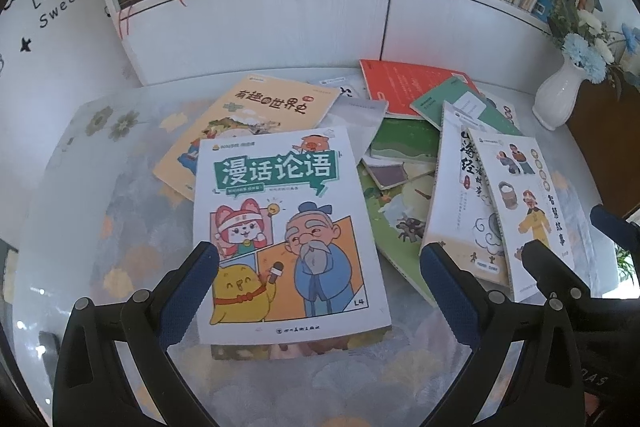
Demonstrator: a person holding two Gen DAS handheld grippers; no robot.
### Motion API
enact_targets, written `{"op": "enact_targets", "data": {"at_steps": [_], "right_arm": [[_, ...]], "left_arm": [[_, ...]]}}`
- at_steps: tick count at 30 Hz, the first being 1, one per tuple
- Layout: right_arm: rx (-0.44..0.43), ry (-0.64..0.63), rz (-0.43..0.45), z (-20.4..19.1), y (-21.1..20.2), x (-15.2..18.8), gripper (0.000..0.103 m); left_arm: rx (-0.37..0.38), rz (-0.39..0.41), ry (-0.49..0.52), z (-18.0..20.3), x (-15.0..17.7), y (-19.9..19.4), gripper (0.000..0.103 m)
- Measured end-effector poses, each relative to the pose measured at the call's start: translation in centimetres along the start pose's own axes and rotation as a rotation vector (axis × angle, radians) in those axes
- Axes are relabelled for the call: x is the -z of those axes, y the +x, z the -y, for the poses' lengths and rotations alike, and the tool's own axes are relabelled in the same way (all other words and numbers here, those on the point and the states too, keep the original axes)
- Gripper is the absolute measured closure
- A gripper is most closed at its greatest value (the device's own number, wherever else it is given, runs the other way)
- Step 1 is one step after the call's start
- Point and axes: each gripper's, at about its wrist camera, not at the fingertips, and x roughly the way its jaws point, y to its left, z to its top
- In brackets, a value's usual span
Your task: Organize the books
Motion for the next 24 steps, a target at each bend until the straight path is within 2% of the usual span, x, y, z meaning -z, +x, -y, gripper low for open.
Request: {"op": "enact_targets", "data": {"at_steps": [7,12,16,18,20,23,24], "right_arm": [[0.025,0.001,0.025,0.1,0.5,-0.1,0.001],[-0.031,0.003,0.032,-0.1,1.4,0.1,0.001],[-0.138,0.006,0.06,-0.6,2.7,0.6,0.001],[-0.16,0.005,0.032,-1.3,3.7,0.7,0.001],[-0.142,-0.049,-0.005,-3.0,4.9,0.8,0.002],[-0.139,-0.134,-0.058,-5.8,6.8,1.0,0.009],[-0.17,-0.143,-0.077,-6.5,7.5,1.0,0.019]], "left_arm": [[-0.015,0.01,-0.004,-0.1,-0.1,0.1,0.002],[-0.001,0.0,-0.022,-1.1,-0.5,0.5,0.002],[-0.028,-0.004,-0.062,-4.0,-0.5,1.0,0.002],[-0.039,0.007,-0.083,-5.8,-0.3,1.5,0.002],[-0.056,-0.009,-0.085,-7.5,0.0,2.7,0.002],[-0.078,-0.058,-0.073,-9.4,1.1,5.3,0.003],[-0.074,-0.076,-0.072,-9.7,1.5,6.1,0.005]]}}
